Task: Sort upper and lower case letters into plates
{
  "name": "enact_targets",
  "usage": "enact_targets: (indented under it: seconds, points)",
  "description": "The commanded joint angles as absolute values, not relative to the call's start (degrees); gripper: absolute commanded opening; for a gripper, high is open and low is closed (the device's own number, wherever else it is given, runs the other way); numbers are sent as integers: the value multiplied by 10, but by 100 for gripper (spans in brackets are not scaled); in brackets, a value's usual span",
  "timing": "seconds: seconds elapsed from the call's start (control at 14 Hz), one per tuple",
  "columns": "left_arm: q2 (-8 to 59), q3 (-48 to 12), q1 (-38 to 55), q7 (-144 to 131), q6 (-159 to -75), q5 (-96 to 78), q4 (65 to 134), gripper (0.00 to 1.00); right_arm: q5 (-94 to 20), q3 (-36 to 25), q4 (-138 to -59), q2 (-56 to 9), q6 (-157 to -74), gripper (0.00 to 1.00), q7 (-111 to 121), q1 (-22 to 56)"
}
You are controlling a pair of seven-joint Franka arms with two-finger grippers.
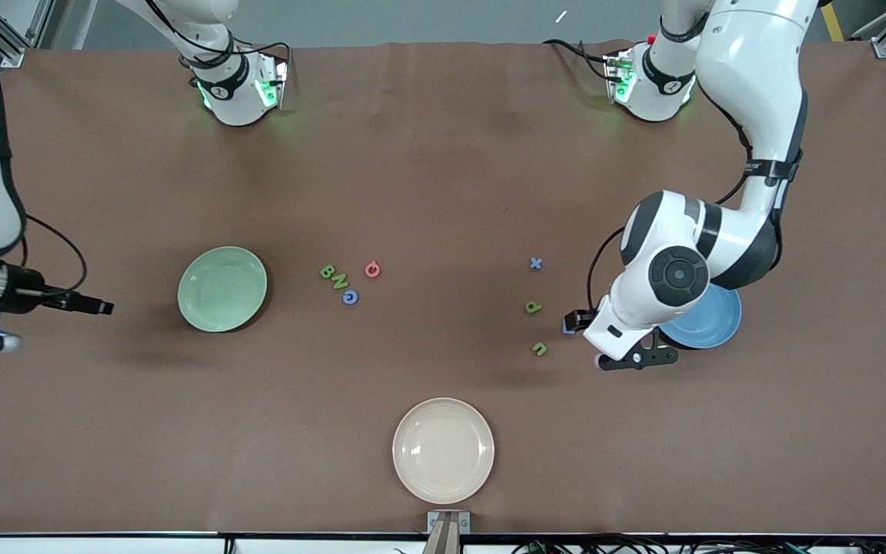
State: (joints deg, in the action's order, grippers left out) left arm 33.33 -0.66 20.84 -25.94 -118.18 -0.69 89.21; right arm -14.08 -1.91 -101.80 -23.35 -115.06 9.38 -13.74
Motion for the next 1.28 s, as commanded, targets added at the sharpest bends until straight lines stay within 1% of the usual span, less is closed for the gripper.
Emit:
enact_targets:
  seconds: [0.0,0.14,0.21,0.29,0.43,0.64,0.71,0.78,1.0,1.21]
  points:
    - [355,-3,223,-269,-1234,-15,900,100,-174,-12,-1085,-224,-1203,100,163,-159]
    - [367,-3,236,-271,-1293,-8,926,100,-175,-11,-1096,-235,-1214,100,169,-157]
    - [380,-3,238,-271,-1297,-8,927,100,-181,-9,-1099,-243,-1215,100,170,-158]
    - [385,-2,238,-270,-1297,-7,930,100,-210,-10,-1105,-246,-1216,100,184,-157]
    - [386,-2,238,-261,-1300,-1,949,100,-262,-11,-1113,-271,-1216,100,256,-163]
    - [383,-3,235,-258,-1301,1,973,100,-300,-11,-1114,-299,-1215,96,336,-178]
    - [385,-3,233,-258,-1301,1,973,100,-310,-11,-1121,-303,-1216,92,358,-178]
    - [386,-3,232,-258,-1308,1,973,99,-320,-11,-1126,-304,-1216,90,366,-175]
    - [394,-2,237,-257,-1329,1,974,90,-325,-11,-1133,-304,-1208,78,370,-171]
    - [397,-2,237,-256,-1331,1,974,79,-332,-10,-1141,-305,-1209,75,370,-169]
